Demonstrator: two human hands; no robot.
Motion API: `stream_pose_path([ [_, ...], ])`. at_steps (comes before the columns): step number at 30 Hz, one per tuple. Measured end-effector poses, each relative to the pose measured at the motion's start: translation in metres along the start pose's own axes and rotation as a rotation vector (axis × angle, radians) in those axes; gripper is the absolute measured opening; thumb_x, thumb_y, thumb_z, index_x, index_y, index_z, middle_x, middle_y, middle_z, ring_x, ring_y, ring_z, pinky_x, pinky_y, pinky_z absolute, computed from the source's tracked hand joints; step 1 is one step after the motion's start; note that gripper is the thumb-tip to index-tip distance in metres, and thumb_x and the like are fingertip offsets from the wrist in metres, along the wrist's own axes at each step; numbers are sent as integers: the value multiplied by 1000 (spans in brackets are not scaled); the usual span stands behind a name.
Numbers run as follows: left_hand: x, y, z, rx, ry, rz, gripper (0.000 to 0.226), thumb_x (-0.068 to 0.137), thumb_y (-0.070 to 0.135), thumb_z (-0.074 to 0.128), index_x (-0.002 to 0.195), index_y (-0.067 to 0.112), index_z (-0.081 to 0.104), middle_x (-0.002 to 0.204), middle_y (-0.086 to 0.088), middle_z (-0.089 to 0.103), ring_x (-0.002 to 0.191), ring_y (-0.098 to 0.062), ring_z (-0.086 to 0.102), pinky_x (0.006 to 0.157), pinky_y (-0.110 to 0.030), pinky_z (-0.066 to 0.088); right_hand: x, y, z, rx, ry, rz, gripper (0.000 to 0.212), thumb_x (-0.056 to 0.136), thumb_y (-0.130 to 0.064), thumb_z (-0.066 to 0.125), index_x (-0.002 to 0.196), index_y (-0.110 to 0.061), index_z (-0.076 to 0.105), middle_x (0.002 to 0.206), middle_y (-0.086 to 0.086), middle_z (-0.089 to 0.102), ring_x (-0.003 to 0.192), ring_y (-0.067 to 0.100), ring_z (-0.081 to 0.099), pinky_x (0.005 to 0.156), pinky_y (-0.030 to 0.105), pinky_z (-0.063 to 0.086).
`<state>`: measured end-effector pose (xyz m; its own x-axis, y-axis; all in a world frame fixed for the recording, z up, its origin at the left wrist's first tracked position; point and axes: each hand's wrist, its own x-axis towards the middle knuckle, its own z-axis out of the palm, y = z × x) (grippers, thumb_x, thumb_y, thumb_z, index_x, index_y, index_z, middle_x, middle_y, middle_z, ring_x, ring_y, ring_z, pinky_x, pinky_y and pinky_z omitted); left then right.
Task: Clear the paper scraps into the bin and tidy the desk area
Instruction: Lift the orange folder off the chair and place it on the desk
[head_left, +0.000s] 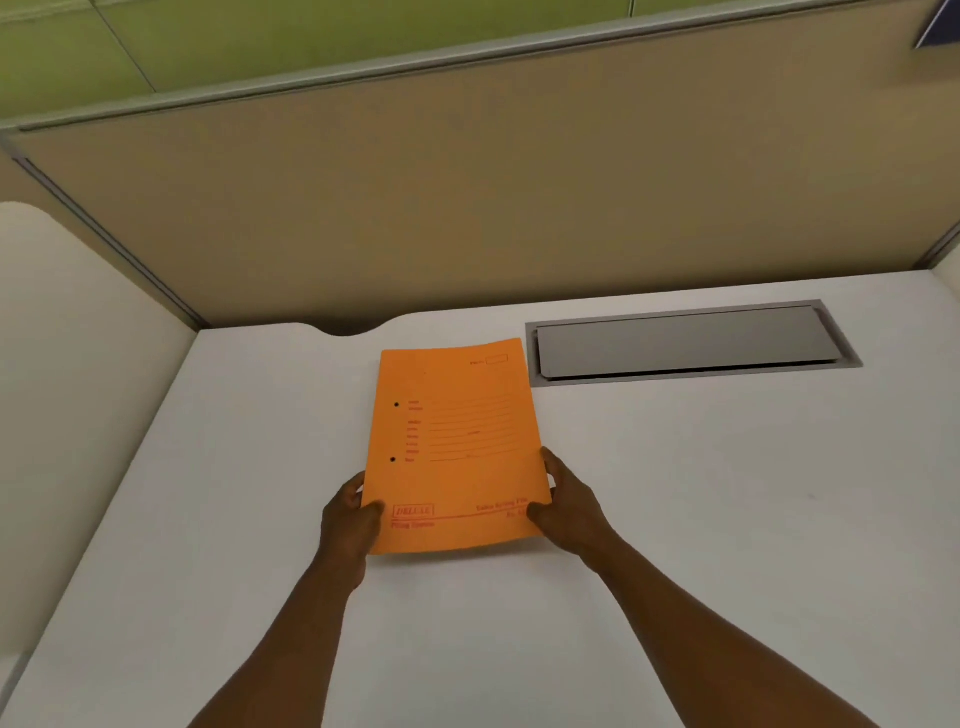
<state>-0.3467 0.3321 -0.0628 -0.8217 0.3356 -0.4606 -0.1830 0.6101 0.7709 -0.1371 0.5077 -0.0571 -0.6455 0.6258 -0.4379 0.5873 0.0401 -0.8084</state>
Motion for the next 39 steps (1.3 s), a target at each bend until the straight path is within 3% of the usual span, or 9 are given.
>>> stream_pose_path([
  [5, 53, 12, 19, 80, 36, -5, 27, 95, 9, 53, 118, 23, 55, 117, -10, 64, 92, -25, 61, 76, -38, 50, 48, 5, 7, 6, 55, 15, 81, 86, -24, 66, 150, -17, 18, 147, 9, 38, 130, 28, 42, 102, 40, 39],
  [9, 68, 7, 32, 394, 191, 159, 55, 95, 36, 58, 141, 10, 43, 141, -18, 48, 122, -38, 51, 99, -53, 43, 58, 17, 24, -392, 101, -106, 91, 85, -44, 63, 152, -15, 8, 159, 11, 12, 141, 33, 21, 110, 47, 30],
  [12, 65, -13, 43, 836, 101, 353, 70, 97, 55, 37, 150, 9, 30, 157, -18, 26, 138, -39, 33, 109, -54, 30, 57, 35, 42, -660, 74, -156, 90, 90, -61, 43, 152, -21, -10, 160, 6, -16, 147, 26, -11, 117, 43, 5],
  [15, 69, -30, 47, 1026, 43, 424, 81, 91, 60, 9, 154, 9, 11, 161, -19, 6, 145, -39, 16, 114, -52, 19, 57, 46, 51, -762, 99, -186, 78, 96, -61, 21, 148, -22, -23, 157, 3, -27, 142, 20, -27, 116, 37, -10],
  [19, 80, -28, 47, 1049, 24, 440, 82, 90, 59, 7, 154, 8, 7, 161, -21, 5, 146, -40, 13, 116, -53, 20, 59, 50, 51, -814, 93, -184, 74, 95, -62, 11, 146, -24, -28, 154, 0, -33, 141, 18, -30, 118, 38, -10],
  [28, 80, -27, 41, 930, -55, 360, 76, 93, 57, 14, 154, 16, -8, 162, -11, -11, 149, -33, -1, 120, -49, 8, 55, 49, 45, -838, 90, -198, 77, 95, -63, 12, 146, -20, -27, 155, 0, -30, 142, 17, -27, 118, 35, -10],
  [39, 4, -58, 20, 843, -16, 385, 74, 99, 49, 32, 154, 10, -1, 163, -8, -4, 149, -27, 5, 120, -43, 14, -18, 65, 51, -824, 80, -165, 76, 96, -62, 12, 146, -16, -22, 156, -2, -25, 141, 13, -26, 115, 30, -13],
])
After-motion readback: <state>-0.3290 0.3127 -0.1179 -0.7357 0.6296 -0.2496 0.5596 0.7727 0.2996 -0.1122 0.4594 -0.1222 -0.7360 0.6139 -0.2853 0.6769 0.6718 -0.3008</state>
